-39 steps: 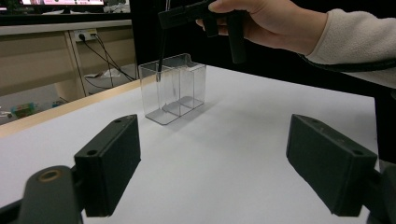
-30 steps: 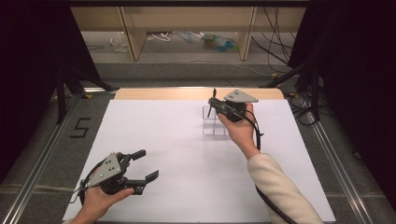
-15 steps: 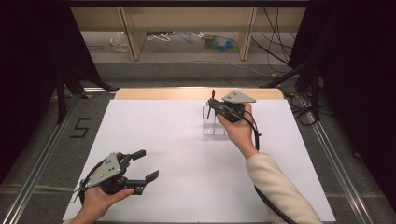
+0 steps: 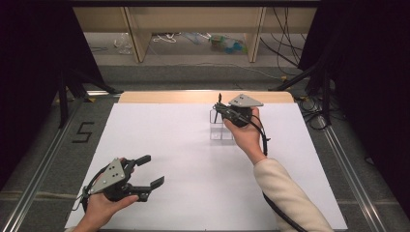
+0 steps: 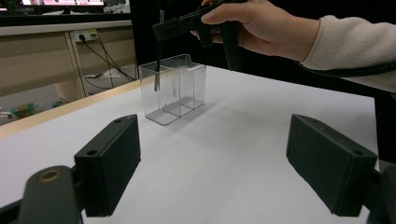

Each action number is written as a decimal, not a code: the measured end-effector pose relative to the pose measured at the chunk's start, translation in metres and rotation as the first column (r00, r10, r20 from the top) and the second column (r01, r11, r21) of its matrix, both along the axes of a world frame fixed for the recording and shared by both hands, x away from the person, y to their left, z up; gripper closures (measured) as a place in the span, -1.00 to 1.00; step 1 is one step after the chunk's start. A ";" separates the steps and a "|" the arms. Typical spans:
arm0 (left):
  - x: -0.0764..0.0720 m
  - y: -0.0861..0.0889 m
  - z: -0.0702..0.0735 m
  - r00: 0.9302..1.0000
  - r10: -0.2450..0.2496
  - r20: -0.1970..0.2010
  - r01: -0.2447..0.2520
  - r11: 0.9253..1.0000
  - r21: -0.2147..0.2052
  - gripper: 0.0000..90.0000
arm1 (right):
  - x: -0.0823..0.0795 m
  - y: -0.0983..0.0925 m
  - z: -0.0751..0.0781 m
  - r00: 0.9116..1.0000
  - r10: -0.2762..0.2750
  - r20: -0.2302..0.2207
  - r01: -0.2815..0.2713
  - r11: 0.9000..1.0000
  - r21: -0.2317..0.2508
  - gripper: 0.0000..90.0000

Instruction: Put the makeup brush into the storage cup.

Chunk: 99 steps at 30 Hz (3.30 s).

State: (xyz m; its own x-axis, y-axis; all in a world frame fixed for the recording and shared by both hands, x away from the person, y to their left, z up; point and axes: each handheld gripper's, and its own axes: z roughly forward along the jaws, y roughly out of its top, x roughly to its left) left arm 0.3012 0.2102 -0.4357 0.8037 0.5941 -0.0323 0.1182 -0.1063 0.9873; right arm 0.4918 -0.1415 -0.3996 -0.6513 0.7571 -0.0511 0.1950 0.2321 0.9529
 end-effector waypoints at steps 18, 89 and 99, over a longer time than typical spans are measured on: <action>0.000 0.000 0.000 1.000 -0.001 -0.002 0.001 1.000 -0.001 -0.61 | 0.002 0.002 -0.004 1.000 -0.012 -0.009 0.012 1.000 -0.013 0.90; 0.000 0.001 0.000 1.000 0.002 -0.006 -0.002 1.000 -0.004 -0.60 | 0.007 0.004 -0.021 0.998 -0.011 -0.065 0.008 0.999 -0.044 0.89; 0.000 0.000 0.000 1.000 0.002 -0.011 -0.002 1.000 -0.008 -0.60 | 0.007 0.005 -0.022 0.998 -0.006 -0.068 0.003 0.999 -0.050 0.89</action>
State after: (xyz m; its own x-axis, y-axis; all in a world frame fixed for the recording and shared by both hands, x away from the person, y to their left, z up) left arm 0.3013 0.2107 -0.4359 0.8021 0.5954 -0.0454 0.1290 -0.0984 0.9868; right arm 0.4993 -0.1366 -0.4220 -0.6510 0.7578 -0.0447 0.2600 0.2779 0.9248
